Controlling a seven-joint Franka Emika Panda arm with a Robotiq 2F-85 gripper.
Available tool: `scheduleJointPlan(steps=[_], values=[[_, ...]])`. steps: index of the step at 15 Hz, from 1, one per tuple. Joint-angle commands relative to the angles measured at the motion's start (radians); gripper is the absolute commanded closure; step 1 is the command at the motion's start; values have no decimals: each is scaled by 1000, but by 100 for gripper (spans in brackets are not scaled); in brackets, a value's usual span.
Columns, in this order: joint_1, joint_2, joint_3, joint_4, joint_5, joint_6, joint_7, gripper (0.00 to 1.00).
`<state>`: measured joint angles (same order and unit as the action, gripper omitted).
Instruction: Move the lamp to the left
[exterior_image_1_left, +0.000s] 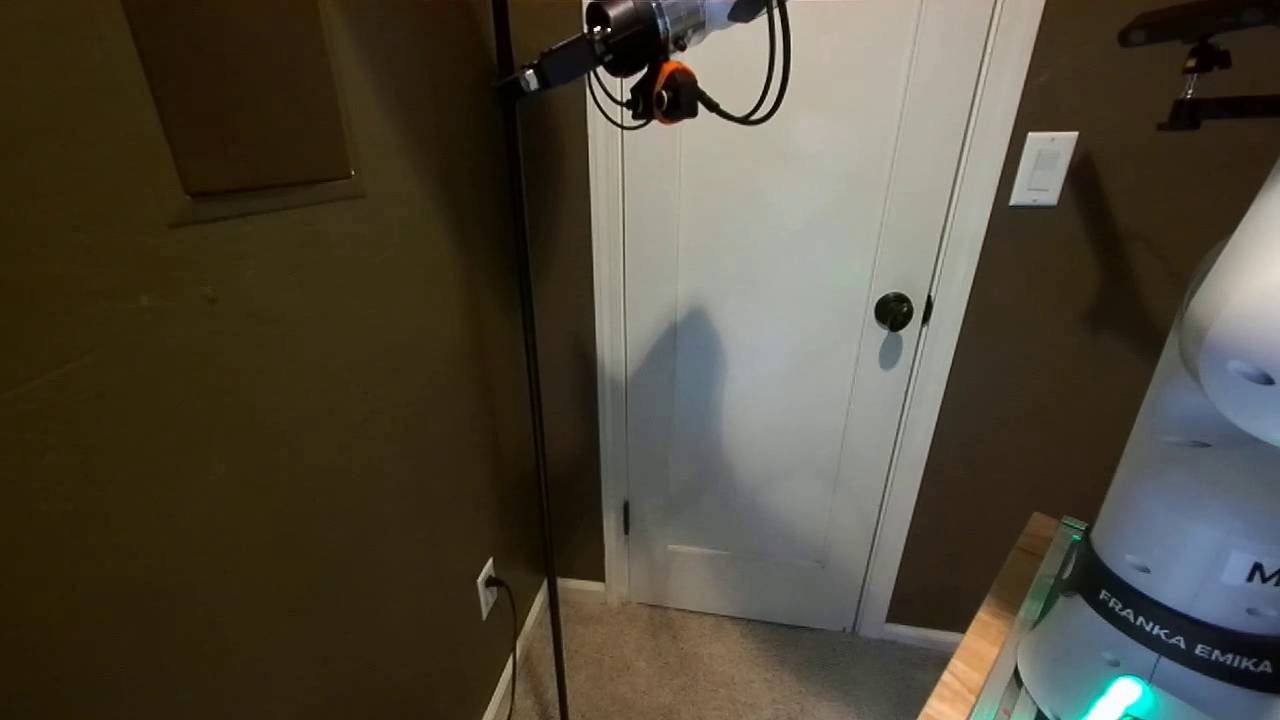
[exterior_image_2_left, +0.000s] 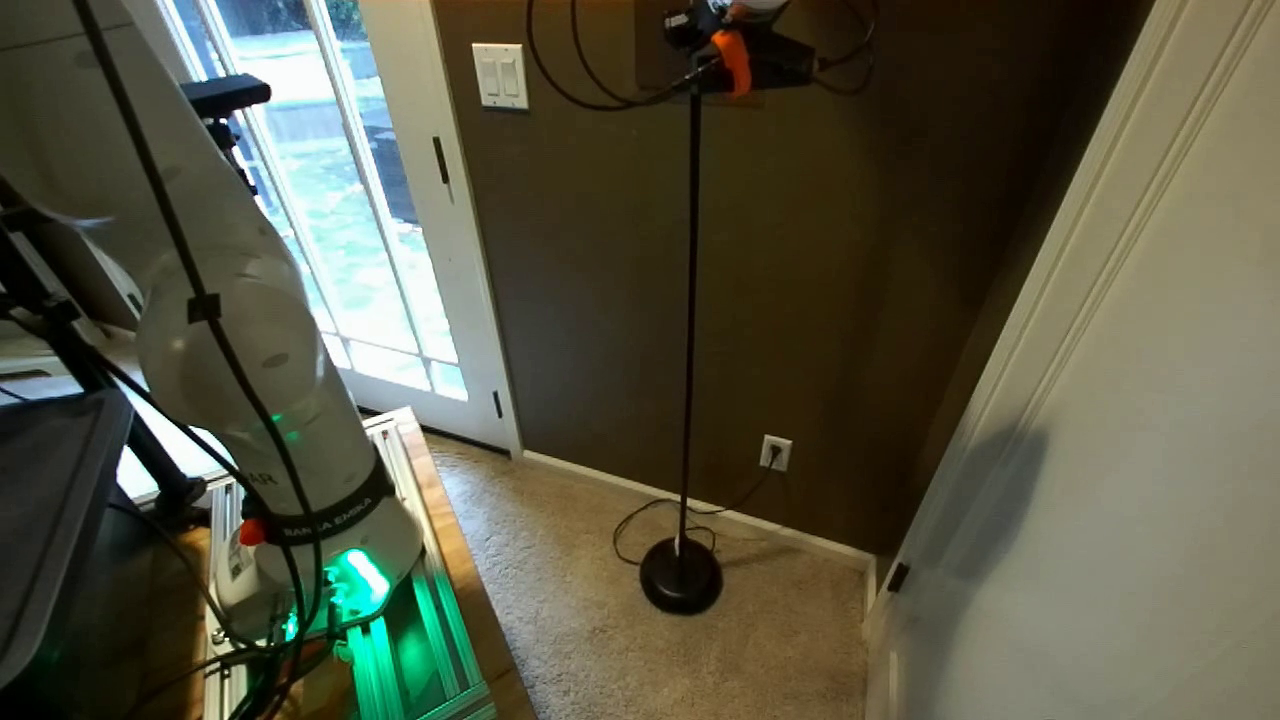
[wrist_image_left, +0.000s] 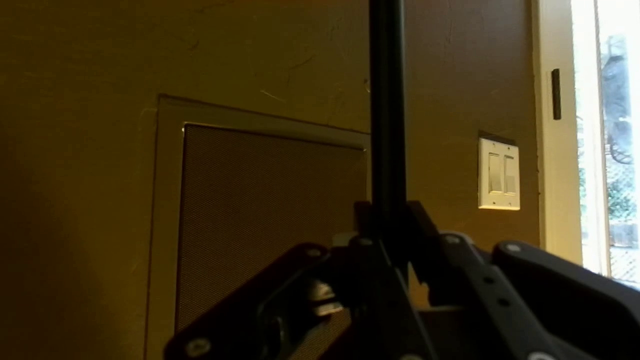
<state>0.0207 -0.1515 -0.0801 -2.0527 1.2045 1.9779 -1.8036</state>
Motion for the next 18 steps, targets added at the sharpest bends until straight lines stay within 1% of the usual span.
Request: scheduleJointPlan(steps=[1, 11, 18], values=[[-14, -91, 13, 33, 28, -38, 61, 95], [7, -138, 53, 35, 5, -96, 53, 95], [21, -142, 70, 38, 17, -154, 38, 95]])
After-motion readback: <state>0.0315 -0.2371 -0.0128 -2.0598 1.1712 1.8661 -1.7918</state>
